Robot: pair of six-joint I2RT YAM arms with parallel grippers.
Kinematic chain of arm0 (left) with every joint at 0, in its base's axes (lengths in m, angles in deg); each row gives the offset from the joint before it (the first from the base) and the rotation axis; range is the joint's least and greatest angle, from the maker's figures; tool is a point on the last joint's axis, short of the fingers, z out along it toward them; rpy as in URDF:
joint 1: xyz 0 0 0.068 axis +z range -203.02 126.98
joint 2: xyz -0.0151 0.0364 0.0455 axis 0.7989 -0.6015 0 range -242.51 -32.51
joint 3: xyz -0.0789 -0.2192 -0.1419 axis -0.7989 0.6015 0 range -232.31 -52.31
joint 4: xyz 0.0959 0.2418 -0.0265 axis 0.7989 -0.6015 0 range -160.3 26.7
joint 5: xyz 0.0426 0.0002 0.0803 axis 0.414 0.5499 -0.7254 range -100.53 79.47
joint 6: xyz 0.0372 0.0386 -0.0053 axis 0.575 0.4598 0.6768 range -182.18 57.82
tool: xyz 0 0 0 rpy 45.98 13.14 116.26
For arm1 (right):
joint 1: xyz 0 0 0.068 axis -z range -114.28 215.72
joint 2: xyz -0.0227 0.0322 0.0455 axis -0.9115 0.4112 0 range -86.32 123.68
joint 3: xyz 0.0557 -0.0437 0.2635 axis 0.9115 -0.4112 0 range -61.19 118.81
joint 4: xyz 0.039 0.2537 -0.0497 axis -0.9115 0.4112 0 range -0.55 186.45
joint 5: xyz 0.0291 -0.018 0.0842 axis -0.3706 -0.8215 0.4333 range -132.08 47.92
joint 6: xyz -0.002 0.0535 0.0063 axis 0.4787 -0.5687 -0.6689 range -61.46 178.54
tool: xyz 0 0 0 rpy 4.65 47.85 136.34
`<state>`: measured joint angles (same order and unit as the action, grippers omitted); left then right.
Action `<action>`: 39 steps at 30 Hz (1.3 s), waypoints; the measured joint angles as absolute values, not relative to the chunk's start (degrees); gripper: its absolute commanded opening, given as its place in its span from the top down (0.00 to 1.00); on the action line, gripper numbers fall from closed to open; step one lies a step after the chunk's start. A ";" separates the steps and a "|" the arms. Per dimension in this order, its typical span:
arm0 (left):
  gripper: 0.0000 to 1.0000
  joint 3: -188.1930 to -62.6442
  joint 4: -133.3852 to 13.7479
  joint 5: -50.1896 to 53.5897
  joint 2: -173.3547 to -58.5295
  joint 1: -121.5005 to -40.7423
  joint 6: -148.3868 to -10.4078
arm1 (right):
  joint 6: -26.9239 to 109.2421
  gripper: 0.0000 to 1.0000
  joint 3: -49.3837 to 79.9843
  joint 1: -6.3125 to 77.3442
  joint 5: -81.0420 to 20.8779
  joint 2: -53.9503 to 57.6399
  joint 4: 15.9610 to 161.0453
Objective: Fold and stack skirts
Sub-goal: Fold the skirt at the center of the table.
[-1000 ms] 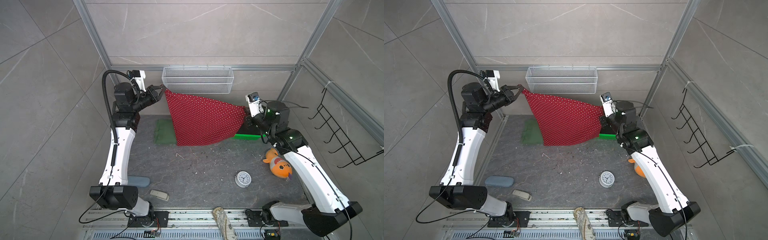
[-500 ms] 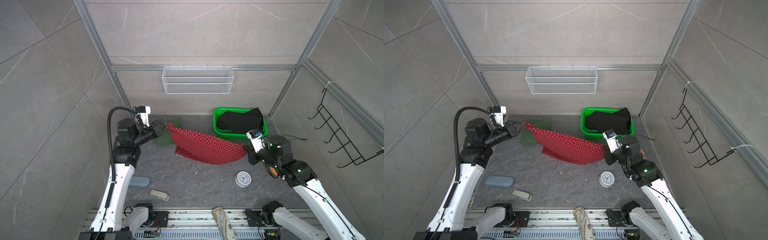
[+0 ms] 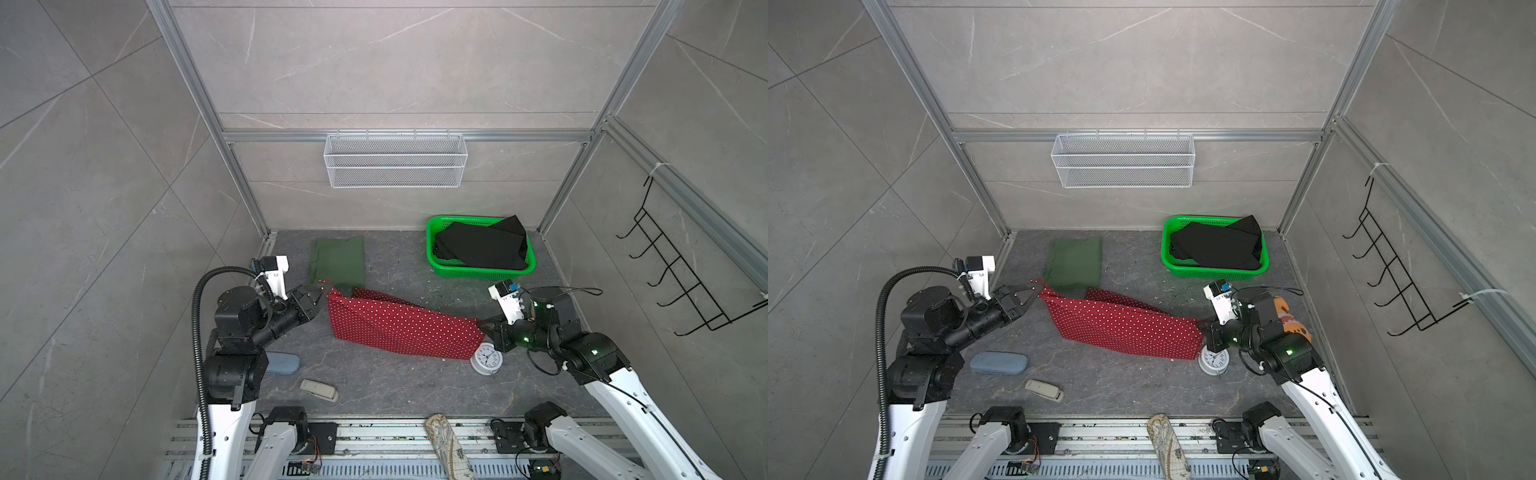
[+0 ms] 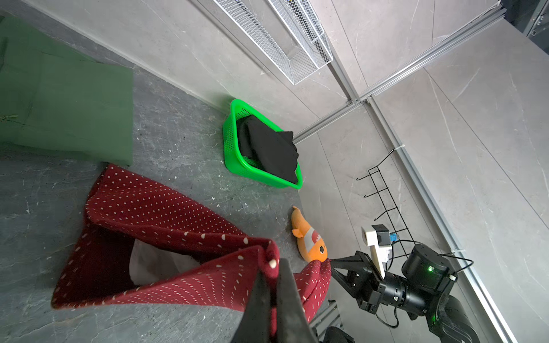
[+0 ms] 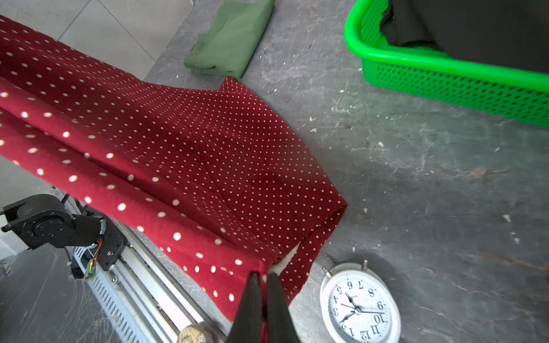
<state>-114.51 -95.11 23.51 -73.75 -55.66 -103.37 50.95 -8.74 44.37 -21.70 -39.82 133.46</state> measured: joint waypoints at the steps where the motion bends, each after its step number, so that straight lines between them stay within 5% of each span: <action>1: 1.00 -115.64 -95.07 23.60 -74.88 -55.66 -103.39 | 50.75 1.00 -8.72 44.37 -21.72 -39.56 133.24; 25: 1.00 -168.41 -88.62 33.57 -130.68 -64.42 -101.97 | 56.50 1.00 11.91 45.84 -46.49 -25.83 124.11; 39: 1.00 -199.99 -85.02 42.92 -155.03 -65.21 -106.23 | 61.88 1.00 21.42 54.82 -49.57 -21.33 118.88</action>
